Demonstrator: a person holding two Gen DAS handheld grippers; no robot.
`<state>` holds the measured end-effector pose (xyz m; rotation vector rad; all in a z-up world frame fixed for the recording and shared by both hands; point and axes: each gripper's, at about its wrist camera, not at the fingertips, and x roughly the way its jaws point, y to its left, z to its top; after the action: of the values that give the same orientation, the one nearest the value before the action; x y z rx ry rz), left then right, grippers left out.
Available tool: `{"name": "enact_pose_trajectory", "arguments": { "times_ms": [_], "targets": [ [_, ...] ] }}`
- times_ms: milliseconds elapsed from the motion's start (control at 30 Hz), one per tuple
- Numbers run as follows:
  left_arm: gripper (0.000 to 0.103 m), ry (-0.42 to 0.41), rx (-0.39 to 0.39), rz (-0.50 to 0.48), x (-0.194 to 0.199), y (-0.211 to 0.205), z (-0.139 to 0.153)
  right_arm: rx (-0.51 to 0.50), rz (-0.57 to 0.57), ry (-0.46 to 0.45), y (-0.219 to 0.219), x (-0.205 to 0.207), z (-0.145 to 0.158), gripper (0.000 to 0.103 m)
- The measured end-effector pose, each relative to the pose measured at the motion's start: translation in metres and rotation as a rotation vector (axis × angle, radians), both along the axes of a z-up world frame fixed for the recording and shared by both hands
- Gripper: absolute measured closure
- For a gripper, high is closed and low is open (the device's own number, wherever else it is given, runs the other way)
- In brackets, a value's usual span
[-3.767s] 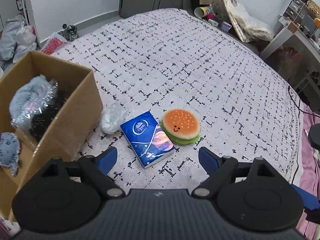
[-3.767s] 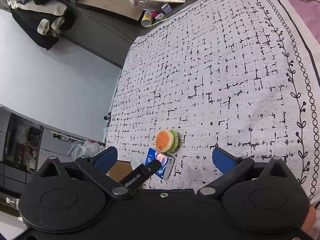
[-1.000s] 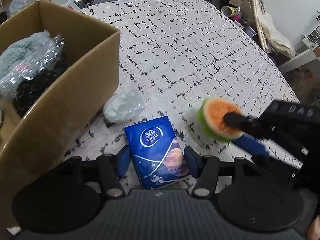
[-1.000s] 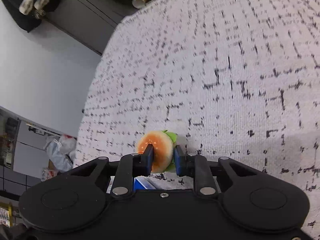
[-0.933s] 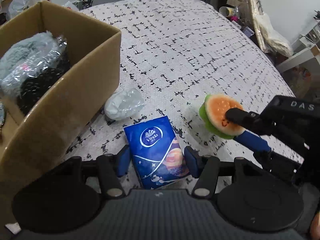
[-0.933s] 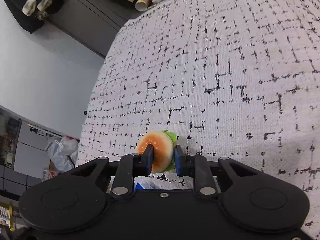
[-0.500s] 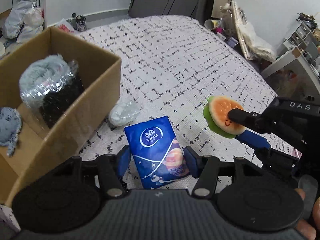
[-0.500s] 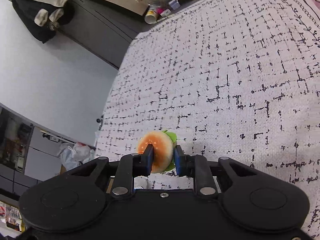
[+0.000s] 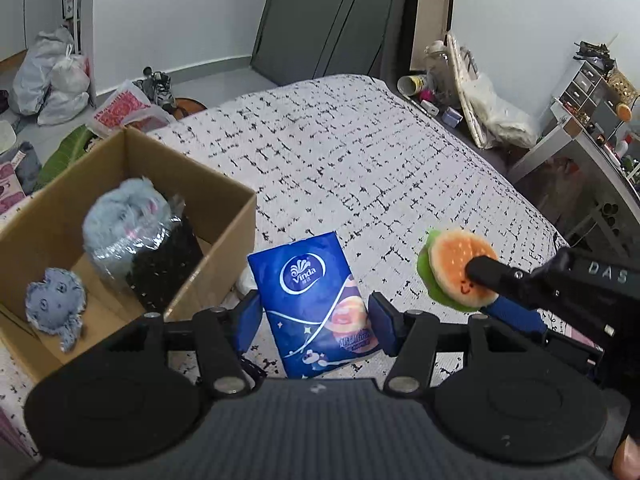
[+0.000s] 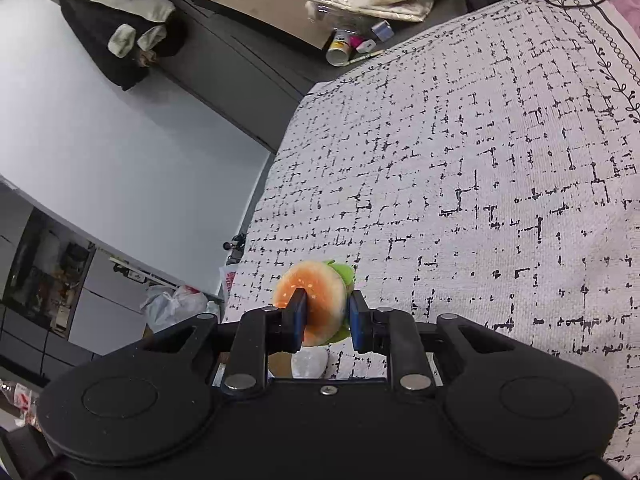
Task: Organize soft objects
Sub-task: 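Carry the tissue pack and burger plush over the box with both tools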
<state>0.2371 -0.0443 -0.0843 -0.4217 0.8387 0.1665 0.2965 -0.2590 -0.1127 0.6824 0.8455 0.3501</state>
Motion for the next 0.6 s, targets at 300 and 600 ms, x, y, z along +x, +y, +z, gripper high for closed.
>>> {"name": "enact_pose_trajectory", "arguments": {
  "times_ms": [300,600],
  "targets": [
    [0.046,-0.027,0.029,-0.005,-0.011,0.004,0.021,0.020,0.019,-0.038,-0.003,-0.010,0.012,0.081],
    [0.046,-0.048,0.050,-0.008,-0.021,0.018,0.037,0.040,0.048,-0.066,0.003,-0.017,0.021,0.081]
  ]
}}
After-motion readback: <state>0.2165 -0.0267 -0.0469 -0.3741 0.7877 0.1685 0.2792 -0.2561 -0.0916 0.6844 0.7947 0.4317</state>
